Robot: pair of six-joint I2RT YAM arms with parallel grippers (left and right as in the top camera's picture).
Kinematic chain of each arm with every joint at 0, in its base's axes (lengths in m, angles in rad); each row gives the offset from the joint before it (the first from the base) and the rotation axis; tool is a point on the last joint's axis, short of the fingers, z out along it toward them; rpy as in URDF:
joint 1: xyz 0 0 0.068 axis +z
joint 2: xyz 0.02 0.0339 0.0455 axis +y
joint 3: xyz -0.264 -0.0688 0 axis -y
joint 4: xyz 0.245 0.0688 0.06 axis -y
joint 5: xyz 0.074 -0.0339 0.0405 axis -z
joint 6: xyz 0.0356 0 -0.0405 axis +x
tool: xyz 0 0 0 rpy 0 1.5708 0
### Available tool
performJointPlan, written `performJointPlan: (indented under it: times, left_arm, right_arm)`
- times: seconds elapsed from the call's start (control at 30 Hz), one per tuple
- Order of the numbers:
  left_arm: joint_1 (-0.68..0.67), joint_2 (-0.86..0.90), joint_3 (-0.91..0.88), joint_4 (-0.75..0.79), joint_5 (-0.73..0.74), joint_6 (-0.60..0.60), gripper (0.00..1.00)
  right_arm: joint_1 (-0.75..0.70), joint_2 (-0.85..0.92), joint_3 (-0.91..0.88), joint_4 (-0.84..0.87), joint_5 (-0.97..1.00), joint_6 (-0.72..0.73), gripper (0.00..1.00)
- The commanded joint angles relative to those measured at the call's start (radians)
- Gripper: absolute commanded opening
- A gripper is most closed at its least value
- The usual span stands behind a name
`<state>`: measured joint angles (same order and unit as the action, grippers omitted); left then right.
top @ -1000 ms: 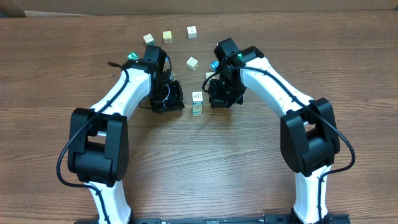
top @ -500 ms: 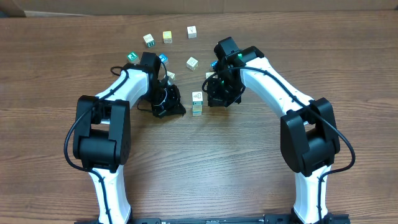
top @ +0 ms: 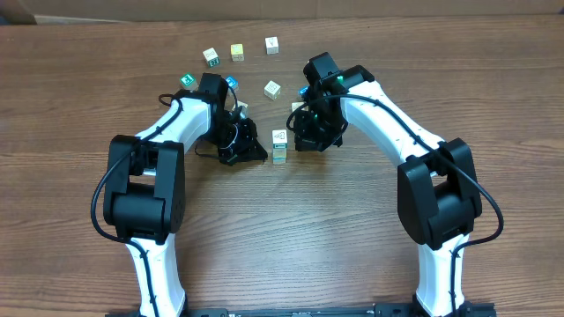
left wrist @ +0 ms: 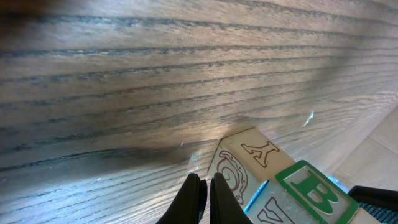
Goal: Form a tower
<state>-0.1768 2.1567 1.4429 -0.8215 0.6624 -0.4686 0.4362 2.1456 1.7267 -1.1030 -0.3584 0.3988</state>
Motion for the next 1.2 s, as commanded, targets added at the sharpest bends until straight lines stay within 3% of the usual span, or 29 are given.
performJointPlan:
  times: [0.0,0.33,0.63,0.97,1.17]
  left_arm:
    - [-0.002,0.014,-0.008,0.005,0.023,0.020,0.04]
    - [-0.003,0.014,-0.008,0.011,0.023,0.020,0.04]
    - [-0.003,0.014,-0.008,0.011,0.022,0.028,0.04]
    - [-0.003,0.014,-0.008,0.019,0.019,0.031,0.04]
    - [-0.003,0.014,-0.008,0.042,0.019,0.035,0.04]
  right_arm:
    - [-0.006,-0.024,-0.006,-0.001,0.009,-0.008,0.04]
    - [-0.005,-0.023,-0.007,-0.023,-0.002,-0.007,0.04]
    - [-0.027,-0.023,-0.114,0.135,-0.010,-0.013,0.04]
    - [-0.070,-0.023,-0.116,0.190,-0.211,-0.134,0.04]
    - [-0.070,-0.023,-0.116,0.191,-0.220,-0.146,0.04]
